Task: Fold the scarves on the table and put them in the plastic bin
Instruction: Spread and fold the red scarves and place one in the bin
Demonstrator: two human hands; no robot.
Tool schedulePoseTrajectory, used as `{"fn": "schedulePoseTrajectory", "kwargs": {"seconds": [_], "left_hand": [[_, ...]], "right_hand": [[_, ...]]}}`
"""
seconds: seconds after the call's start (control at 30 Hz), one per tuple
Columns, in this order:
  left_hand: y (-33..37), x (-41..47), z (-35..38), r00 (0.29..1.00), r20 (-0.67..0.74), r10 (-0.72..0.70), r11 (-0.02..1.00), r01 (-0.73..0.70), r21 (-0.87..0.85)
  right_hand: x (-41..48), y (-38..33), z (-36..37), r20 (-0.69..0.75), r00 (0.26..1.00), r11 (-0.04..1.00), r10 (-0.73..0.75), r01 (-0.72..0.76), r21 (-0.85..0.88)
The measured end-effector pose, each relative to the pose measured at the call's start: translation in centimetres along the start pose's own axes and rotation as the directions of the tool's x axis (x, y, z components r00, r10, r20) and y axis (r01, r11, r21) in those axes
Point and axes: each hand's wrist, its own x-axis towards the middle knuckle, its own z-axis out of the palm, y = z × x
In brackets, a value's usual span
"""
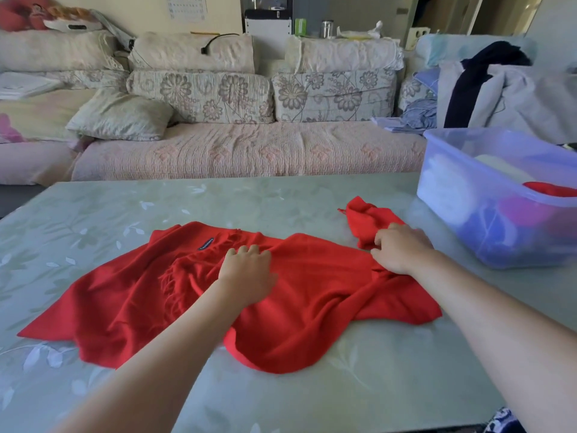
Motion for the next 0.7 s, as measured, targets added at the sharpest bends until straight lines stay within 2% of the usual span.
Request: {"fn": "schedulePoseTrajectory", "kwargs": {"seconds": [0.1, 0.2, 0.27, 0.37, 0.47, 0.53, 0.63, 0.7], "left_hand": [[3.1, 0.7, -0.6, 0.973, -0.122, 0.196, 0.941, -0.222, -0.256], [6.1, 0.9, -1.6, 0.929, -0.234, 0.285, 0.775, -0.367, -0.514], [7.7, 0.7, -1.9, 0.912, -0.237, 0.335, 0.746, -0.41, -0.524], [9.7, -0.4, -1.6, 0.892, -0.132, 0.432, 0.776, -0.443, -0.449], [10.9, -1.3, -1.0, 0.893, -0.128, 0.431, 0.85, -0.45, -0.275], [11.0, -1.3, -1.0, 0.896, -0.172, 0.41, 0.865, -0.442, -0.24], [10.6, -1.0, -1.5, 0.919, -0.187, 0.346, 0.882, -0.387, -0.27], [10.3, -1.0, -2.2, 0.915, -0.255, 0.312, 0.832, -0.393, -0.391]], "right_hand": [[0.0, 0.0, -0.1, -0.085, 0.979, 0.943, -0.183, 0.2, 0.265], [-0.6, 0.3, -0.2, 0.03, 0.947, 0.876, -0.318, 0.282, 0.39], [-1.5, 0.6, -0.7, 0.138, 0.914, 0.885, -0.382, 0.318, 0.34], [-2.5, 1.6, -1.0, 0.215, 0.886, 0.91, -0.411, 0.385, 0.153], [-2.8, 2.8, -1.0, 0.097, 0.915, 0.918, -0.391, 0.382, 0.105], [-3.0, 3.8, -1.5, 0.018, 0.928, 0.927, -0.372, 0.37, 0.068], [-3.6, 4.8, -1.9, -0.064, 0.907, 0.906, -0.417, 0.421, 0.052], [-4.3, 5.0, -2.1, -0.139, 0.897, 0.885, -0.419, 0.438, 0.158]]}}
